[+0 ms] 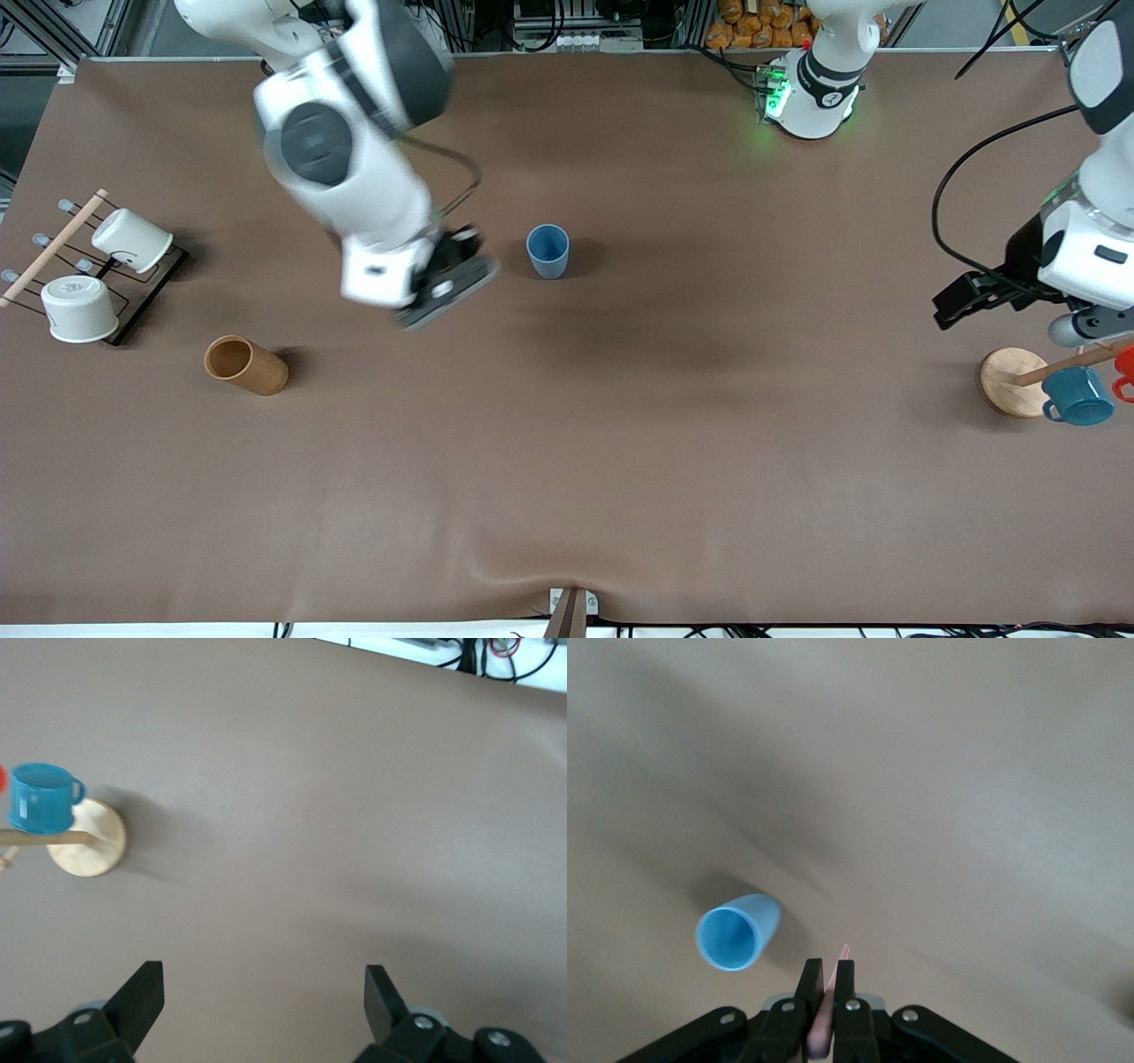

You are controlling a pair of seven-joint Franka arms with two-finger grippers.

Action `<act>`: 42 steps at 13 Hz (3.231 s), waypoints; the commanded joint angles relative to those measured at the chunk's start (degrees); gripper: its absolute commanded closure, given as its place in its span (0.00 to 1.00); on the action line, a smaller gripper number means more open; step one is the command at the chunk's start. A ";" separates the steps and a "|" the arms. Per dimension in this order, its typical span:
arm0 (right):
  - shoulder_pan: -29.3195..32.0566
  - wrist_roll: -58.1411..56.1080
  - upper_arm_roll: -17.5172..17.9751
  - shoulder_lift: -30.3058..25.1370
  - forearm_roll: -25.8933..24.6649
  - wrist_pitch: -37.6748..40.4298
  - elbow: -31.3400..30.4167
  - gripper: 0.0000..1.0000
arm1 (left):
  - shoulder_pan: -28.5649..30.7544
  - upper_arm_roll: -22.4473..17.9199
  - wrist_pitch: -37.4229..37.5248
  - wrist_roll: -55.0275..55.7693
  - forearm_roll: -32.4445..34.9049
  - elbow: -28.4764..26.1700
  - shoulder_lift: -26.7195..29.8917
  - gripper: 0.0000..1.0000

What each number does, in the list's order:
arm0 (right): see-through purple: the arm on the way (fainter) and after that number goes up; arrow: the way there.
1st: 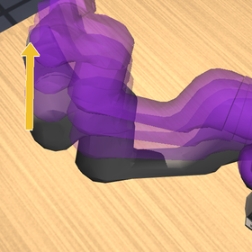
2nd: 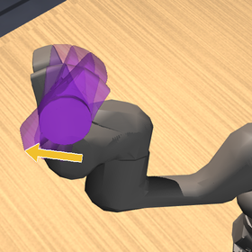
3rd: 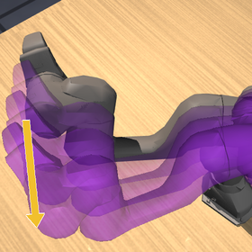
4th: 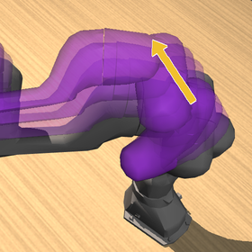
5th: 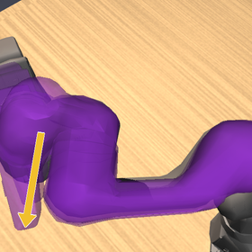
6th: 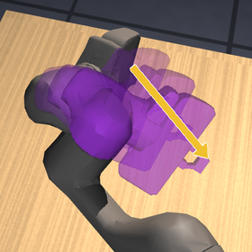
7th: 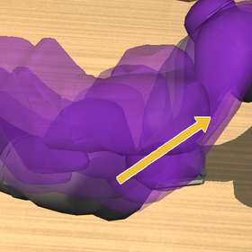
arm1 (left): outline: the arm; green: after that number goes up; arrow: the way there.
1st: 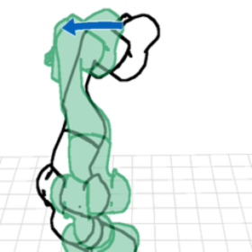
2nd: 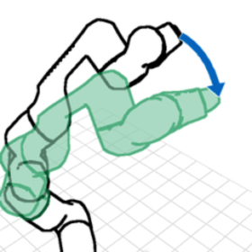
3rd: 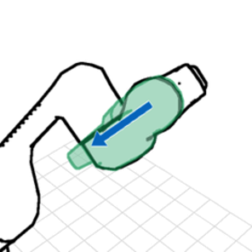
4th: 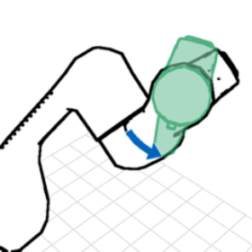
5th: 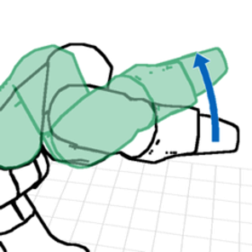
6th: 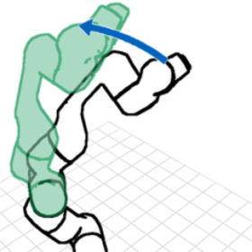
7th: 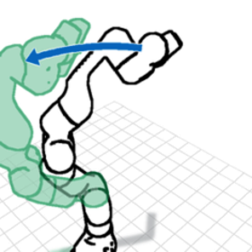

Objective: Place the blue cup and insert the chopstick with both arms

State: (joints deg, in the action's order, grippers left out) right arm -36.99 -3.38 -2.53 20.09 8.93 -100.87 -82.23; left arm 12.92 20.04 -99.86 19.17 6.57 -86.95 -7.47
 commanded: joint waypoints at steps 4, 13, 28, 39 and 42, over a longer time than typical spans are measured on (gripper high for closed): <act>-12.03 7.13 -0.90 -0.41 -2.93 -8.02 -6.79 1.00 | -11.50 -17.56 9.06 -16.87 -4.11 -0.32 6.76 0.00; -14.87 9.62 -0.99 1.26 -3.39 -8.20 -9.00 1.00 | -11.78 -17.93 10.30 -17.06 -6.39 -0.23 6.86 0.00; -8.54 10.68 -15.72 -7.69 -3.56 3.75 -9.17 0.00 | -11.96 -17.84 10.92 -17.15 -7.01 -0.41 7.30 0.00; 2.65 10.24 -32.42 -17.01 -3.48 14.12 -7.42 0.00 | -12.04 -16.87 12.24 -16.97 -6.22 0.91 7.12 0.00; 23.48 9.80 -11.95 -19.28 -4.00 17.81 -5.39 0.00 | -12.22 -16.79 12.24 -16.97 -6.22 1.00 7.12 0.00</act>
State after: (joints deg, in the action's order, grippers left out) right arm -24.44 6.19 -25.62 3.02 5.55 -84.66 -88.28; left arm 0.88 3.28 -88.73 2.90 0.85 -86.53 -0.91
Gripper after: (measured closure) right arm 0.000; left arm 0.000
